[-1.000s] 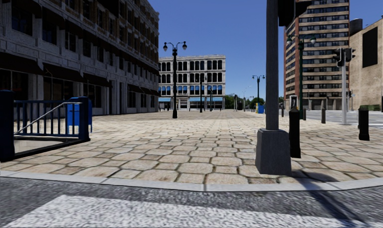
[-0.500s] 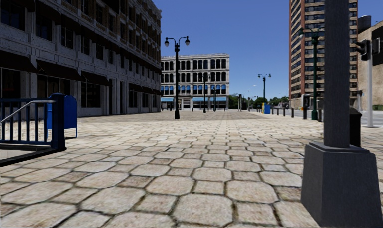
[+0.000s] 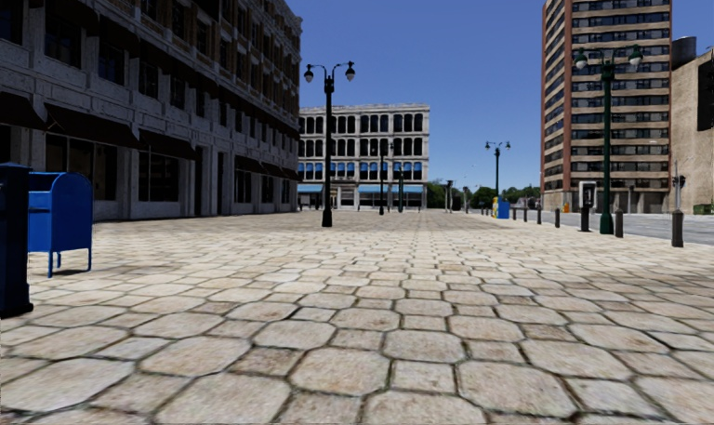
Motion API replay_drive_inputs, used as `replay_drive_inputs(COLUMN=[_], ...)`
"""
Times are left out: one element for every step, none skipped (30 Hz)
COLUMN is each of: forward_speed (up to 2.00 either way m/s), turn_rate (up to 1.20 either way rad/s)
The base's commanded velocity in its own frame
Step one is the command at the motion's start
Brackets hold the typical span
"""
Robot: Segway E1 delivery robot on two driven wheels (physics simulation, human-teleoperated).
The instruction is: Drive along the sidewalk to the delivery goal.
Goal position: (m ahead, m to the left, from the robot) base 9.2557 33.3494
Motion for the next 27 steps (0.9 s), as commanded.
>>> replay_drive_inputs(forward_speed=[2.0, 2.0, 2.0, 2.0, 2.0, 2.0, 2.0, 2.0, 2.0, 2.0, 2.0, 2.0, 2.0, 2.0, 2.0, 2.0, 2.0, 2.0, 2.0, 2.0, 2.0, 2.0, 2.0, 2.0, 2.0, 2.0, 2.0], turn_rate=[0.0, 0.0, 0.0, 0.0, 0.0, 0.0, 0.0, 0.0, 0.0, 0.0, 0.0, 0.0, 0.0, 0.0, 0.0, 0.0, 0.0, 0.0, 0.0, 0.0, 0.0, 0.0, 0.0, 0.0, 0.0, 0.0, 0.0])
